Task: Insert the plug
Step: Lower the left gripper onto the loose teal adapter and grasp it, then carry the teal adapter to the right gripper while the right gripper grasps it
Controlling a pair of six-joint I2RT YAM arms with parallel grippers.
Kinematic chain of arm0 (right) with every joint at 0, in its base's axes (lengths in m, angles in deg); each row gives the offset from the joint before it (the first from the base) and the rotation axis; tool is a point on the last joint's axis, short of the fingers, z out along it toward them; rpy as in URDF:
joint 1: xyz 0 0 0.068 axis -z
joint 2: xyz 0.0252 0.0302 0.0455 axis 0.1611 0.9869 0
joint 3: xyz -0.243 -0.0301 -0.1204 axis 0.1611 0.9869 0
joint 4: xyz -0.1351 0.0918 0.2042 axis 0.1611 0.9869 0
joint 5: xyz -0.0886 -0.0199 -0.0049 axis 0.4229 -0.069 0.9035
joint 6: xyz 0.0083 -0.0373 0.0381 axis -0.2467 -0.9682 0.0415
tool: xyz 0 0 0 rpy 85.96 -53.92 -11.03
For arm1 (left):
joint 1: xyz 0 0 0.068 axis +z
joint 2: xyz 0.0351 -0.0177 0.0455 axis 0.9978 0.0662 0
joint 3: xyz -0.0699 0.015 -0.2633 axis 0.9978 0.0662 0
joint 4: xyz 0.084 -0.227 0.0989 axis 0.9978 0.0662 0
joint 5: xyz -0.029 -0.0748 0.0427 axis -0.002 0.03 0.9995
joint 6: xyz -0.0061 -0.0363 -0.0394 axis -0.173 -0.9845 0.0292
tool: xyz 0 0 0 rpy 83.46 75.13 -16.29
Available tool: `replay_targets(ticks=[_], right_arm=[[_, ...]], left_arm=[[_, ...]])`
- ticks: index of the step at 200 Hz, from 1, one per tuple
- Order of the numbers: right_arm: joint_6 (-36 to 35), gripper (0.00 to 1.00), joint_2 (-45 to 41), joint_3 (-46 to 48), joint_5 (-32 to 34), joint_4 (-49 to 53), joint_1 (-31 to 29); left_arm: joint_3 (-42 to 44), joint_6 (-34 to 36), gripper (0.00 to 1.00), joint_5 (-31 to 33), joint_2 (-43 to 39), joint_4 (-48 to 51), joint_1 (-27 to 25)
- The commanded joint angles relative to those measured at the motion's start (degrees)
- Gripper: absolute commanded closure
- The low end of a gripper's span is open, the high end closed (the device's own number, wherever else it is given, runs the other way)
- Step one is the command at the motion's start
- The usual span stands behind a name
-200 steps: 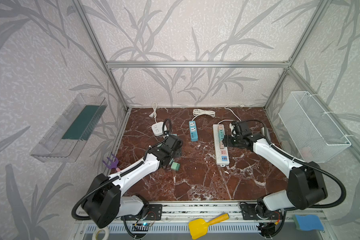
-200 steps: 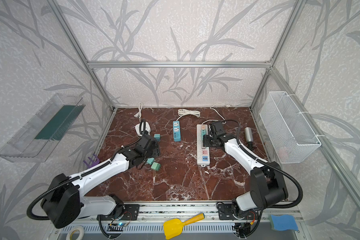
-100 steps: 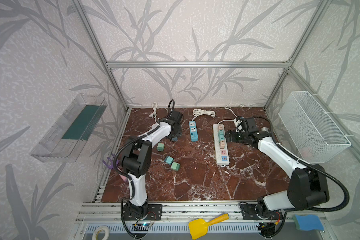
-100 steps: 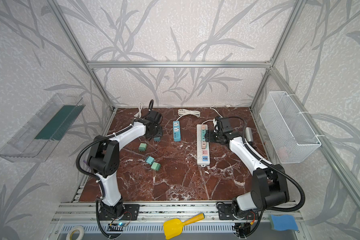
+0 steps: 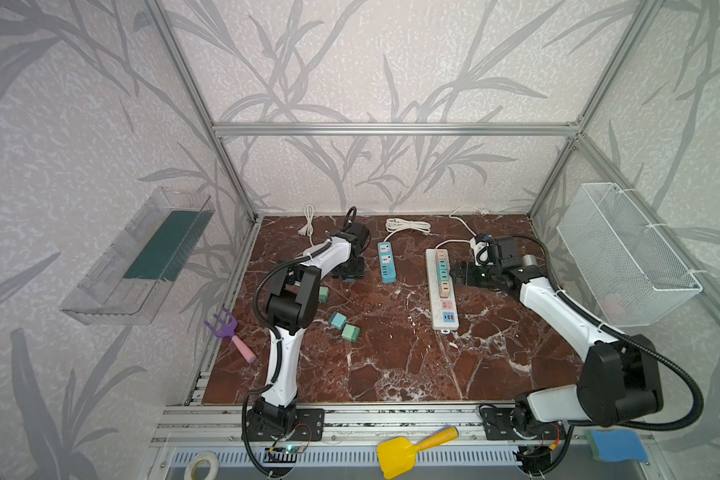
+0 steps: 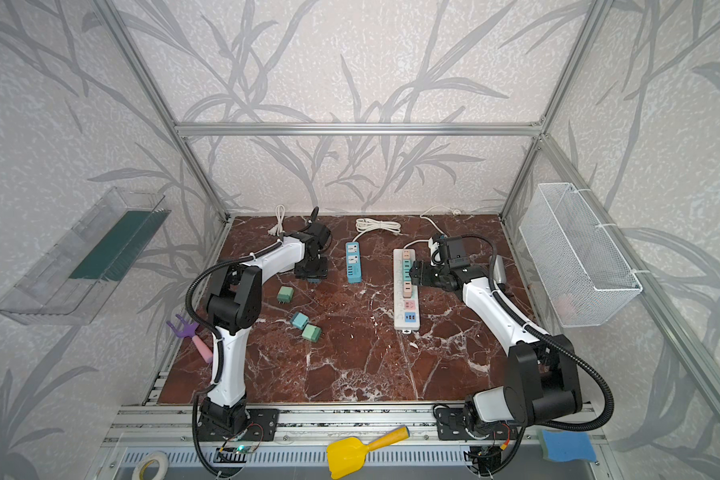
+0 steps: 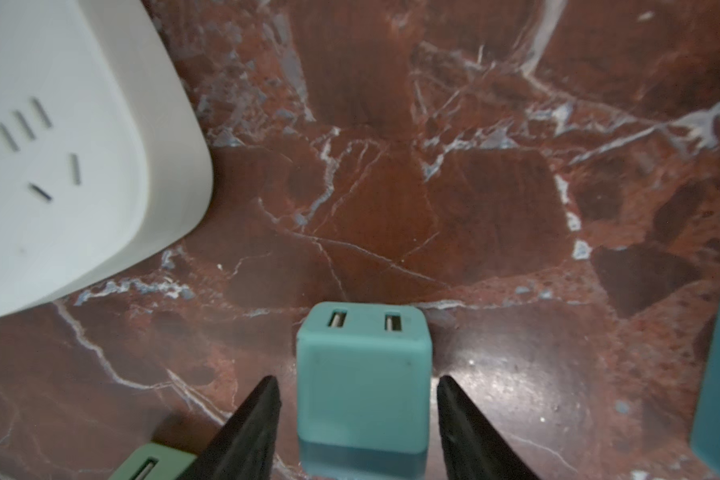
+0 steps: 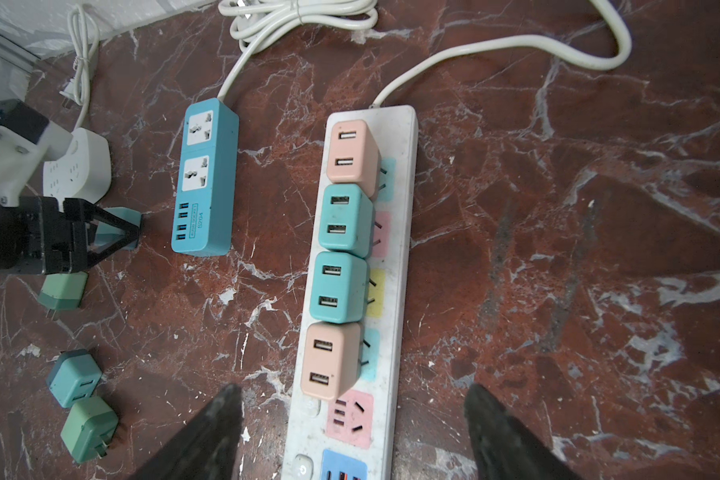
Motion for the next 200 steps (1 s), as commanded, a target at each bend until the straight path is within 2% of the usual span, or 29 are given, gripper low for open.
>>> replay_targets(ticks=[1,33,78,106,121,148,172,200], right_arm=[[-0.31,0.18,-1.21,0.65,-1.31,-0.51,0.25],[-0.47,0.19,-1.34,0.57,-1.29,-0.52,0.25],[-0.93,0.19,-1.82,-0.38,-1.02,1.26,0.25],[-0.56,0.19,-3.06,-1.05,-1.67,2.17,0.25],[-0.34,0.2,-3.79,-1.58,-1.91,2.77,0.25],[-0.03,0.21,-4.78,-2.77,-2.72,4.36,0.24],[0.08,0.21,-5.97,-3.21,-3.04,6.09,0.25],[0.08,0.22,-7.91,-3.39,-3.98,8.05,0.25]], left_arm=[[-0.65,1.72,0.44,0.29,0.8,1.5,0.37],[-1.44,3.24,0.5,-0.36,1.79,0.79,0.87],[-1.89,4.36,0.48,-4.7,3.65,0.56,1.97],[-0.99,3.9,0.69,-5.24,1.67,-0.42,1.97],[0.32,3.65,0.74,-4.92,-1.44,-1.66,1.82],[5.99,3.37,0.75,-7.01,-10.53,-7.79,0.99],[14.32,4.41,0.76,-13.38,-20.46,-19.91,-0.62],[22.45,9.23,0.76,-13.23,-29.36,-33.93,-6.69]])
